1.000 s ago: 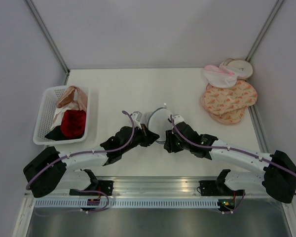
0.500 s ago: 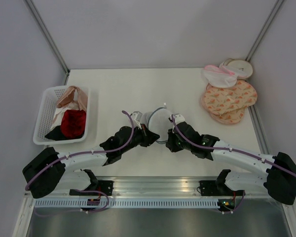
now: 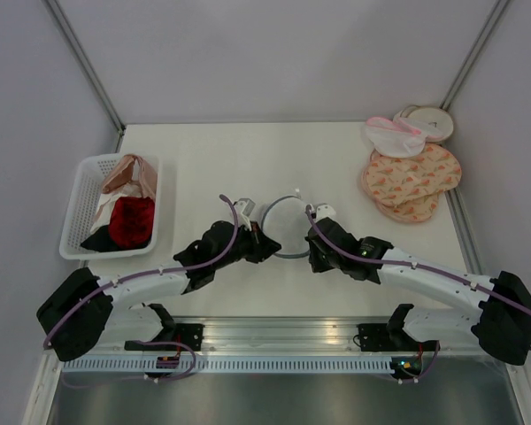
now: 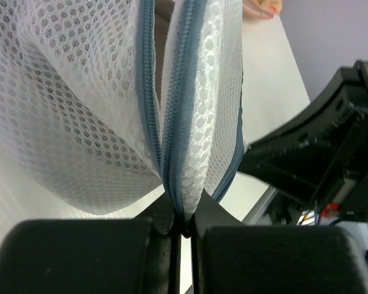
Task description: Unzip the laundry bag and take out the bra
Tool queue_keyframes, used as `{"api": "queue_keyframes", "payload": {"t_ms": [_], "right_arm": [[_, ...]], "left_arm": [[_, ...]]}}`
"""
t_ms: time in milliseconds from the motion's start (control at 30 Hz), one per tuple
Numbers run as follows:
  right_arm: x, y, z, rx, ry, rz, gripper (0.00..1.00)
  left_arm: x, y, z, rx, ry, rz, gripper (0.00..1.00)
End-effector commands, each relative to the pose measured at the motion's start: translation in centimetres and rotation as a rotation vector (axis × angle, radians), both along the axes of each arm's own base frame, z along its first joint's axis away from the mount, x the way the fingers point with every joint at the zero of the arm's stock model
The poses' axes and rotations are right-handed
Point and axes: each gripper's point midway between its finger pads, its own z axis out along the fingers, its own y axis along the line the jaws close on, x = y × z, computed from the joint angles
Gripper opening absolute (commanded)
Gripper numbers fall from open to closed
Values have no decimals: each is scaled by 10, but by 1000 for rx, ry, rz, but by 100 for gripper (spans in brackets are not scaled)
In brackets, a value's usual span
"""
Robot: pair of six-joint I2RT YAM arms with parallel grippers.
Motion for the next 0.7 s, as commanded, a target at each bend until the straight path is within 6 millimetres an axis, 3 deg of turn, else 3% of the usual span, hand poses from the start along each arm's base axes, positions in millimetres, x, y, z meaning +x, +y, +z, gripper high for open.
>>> {"api": "queue_keyframes", "payload": {"t_ms": [0,133,267,333,367,433,567,667], "right_arm": [[13,-43,-2,-208,-47,-135,0],[27,-66,-6,-342,-90,-231,0],[36,-76,2,-415,-124,-287,0],[41,-78,11,-406,-148,-330,0],[45,-78,18,-398,-167,-349,1],[50,-80,30,-382,-205,-389,0],[57,-100,49,-451,-284,-467,0],[59,-106,52,-491,-305,-479,0]], "left_arm": [[3,0,26,42,-111,-98,2],[-9,0,26,123,-107,-235,2],[-15,5,18,250,-106,-364,2],[-6,8,20,293,-86,-360,2],[-9,12,6,340,-32,-385,2],[0,14,5,358,-6,-374,2],[-13,9,-10,357,52,-496,2],[-18,8,-18,362,100,-532,2]]}}
